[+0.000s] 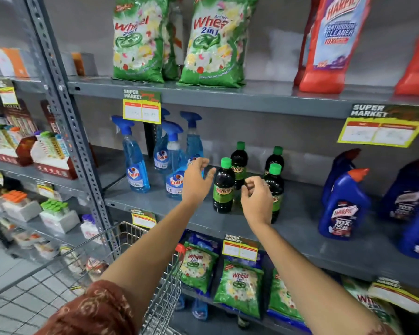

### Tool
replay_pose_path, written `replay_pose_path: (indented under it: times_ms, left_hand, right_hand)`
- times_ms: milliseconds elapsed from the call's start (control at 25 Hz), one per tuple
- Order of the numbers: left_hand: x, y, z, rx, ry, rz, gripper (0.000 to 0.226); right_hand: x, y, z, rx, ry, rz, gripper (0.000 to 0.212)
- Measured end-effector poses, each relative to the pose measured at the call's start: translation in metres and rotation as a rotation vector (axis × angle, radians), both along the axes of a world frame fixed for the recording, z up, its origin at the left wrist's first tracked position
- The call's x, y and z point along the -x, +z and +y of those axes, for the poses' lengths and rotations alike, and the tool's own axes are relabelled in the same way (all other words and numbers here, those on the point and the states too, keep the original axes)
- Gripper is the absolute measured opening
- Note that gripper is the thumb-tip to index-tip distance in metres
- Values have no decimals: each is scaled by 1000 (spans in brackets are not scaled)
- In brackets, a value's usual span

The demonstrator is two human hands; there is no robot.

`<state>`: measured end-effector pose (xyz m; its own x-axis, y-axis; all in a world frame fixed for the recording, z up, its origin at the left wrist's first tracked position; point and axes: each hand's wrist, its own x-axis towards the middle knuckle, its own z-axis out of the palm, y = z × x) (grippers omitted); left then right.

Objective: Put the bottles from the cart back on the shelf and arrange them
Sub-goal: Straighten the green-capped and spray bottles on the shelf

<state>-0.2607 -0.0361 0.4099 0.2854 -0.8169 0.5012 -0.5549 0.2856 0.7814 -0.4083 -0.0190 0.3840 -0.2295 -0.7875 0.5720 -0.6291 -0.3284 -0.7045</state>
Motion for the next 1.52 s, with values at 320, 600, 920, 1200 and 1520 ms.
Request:
replay_pose_path:
  times_ms: [320,600,920,1200,1520]
  left_hand:
    - [29,-34,-20,-216,-106,-65,73]
    - [32,-61,-54,-467,-155,-42,109]
    - [32,-74,-71,-393,-159,-81,97]
    - [34,-74,-76,-367,-227,-105,97]
    - [24,-73,-70,-402,-251,-75,104]
  right_hand:
    - [42,-25,-18,-165,-243,8,37]
    - [65,-43,-45,-453,-107,-144,93]
    - [70,-59,-54,-466,-29,-222,85]
    - [70,-63,-56,-454,-11,-213,85]
    - [62,-56,-43,-331,-188,-115,89]
